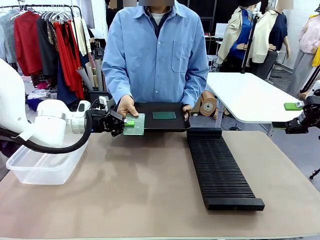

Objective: Sort PCBs into racks and boxes based on the side picked up.
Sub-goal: Pick up the Blank PCB handed by the Human, then if the short side of the Blank PCB is picked up, insert it into the PCB Rack ; if the long side is picked up, place it in the Organizing box.

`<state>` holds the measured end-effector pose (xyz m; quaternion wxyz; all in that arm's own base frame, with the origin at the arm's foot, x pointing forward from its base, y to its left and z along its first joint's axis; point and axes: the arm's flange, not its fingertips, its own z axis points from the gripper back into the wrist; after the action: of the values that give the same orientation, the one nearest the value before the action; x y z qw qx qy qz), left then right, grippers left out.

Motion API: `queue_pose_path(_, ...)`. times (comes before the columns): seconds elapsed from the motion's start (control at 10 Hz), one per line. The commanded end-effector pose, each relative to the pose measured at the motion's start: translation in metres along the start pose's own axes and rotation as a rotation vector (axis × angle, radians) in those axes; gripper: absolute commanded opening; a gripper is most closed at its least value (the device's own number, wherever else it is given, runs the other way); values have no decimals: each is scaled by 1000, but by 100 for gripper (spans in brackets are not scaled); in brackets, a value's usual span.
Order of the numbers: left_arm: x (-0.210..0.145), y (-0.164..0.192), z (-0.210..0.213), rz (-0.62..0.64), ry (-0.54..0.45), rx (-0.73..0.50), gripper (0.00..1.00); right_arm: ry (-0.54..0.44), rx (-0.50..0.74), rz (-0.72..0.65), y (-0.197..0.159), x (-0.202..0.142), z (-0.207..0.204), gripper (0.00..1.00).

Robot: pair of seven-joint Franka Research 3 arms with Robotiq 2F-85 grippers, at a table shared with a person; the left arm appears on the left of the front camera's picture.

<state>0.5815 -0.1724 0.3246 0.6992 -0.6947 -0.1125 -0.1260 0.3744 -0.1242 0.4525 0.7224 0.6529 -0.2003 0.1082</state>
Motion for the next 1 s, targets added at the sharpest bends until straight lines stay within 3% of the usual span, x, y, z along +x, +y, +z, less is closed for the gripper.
queue_pose_path(0.0, 4, -2, -2, 15, 12, 11, 0, 3, 4, 7, 2, -1, 1, 100)
queue_pose_path(0.1, 4, -2, -5, 21, 54, 3, 0, 3, 4, 7, 2, -1, 1, 100)
queue_pose_path(0.2, 0, 0, 0, 1, 0, 0, 0, 3, 4, 7, 2, -1, 1, 100)
queue_pose_path(0.9, 0, 0, 0, 1, 0, 0, 0, 3, 4, 7, 2, -1, 1, 100)
